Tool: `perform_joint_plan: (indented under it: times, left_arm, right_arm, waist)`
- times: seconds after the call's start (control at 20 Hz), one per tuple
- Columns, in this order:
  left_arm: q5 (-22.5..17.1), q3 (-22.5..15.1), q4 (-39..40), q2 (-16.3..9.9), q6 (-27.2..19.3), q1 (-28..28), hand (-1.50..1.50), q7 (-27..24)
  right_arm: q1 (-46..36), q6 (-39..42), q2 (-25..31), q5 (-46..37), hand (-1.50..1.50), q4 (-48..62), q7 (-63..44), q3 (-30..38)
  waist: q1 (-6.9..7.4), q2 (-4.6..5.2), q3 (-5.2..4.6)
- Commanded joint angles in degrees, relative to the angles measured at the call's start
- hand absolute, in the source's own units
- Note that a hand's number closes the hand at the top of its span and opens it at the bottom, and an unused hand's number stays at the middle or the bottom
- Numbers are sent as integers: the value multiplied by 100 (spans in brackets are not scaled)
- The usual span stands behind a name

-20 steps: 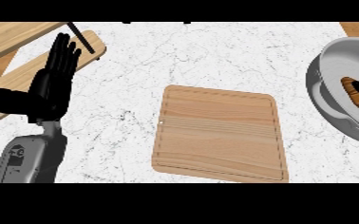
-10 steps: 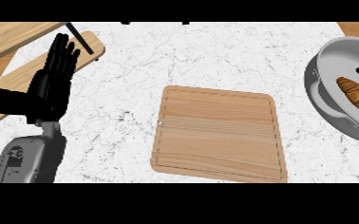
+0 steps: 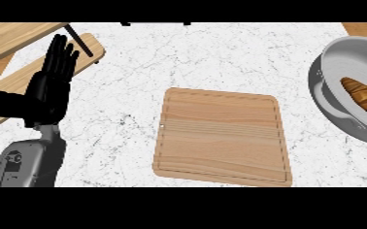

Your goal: Pick the croissant from the cutting board and place it in the pot

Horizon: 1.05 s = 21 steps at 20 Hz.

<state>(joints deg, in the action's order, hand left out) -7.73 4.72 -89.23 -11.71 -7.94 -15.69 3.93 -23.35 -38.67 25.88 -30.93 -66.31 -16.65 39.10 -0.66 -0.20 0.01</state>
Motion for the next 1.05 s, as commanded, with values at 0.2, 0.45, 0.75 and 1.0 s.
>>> perform_joint_plan:
  times: [0.2, 0.45, 0.75, 1.0]
  left_arm:
    - [-8, 79, -279, -61, 45, -23, 0, 213]
    - [18, 170, 146, -83, 213, -77, 0, -164]
    - [123, 137, 205, 61, 152, 68, 0, -217]
    - [171, 125, 267, 39, 113, -307, 0, 80]
  right_arm:
    - [1362, 146, -311, 1108, -150, -1653, 413, 485]
    - [2215, 374, -424, 1794, -150, -2274, 823, 1018]
    - [3160, 917, -707, 2607, -150, -2618, 1491, 1596]
    - [3534, 1371, -730, 3028, -150, -2400, 1846, 1934]
  waist:
    - [17, 2, -1]
    - [-3, 8, -1]
    - [0, 11, 0]
    - [12, 15, 0]
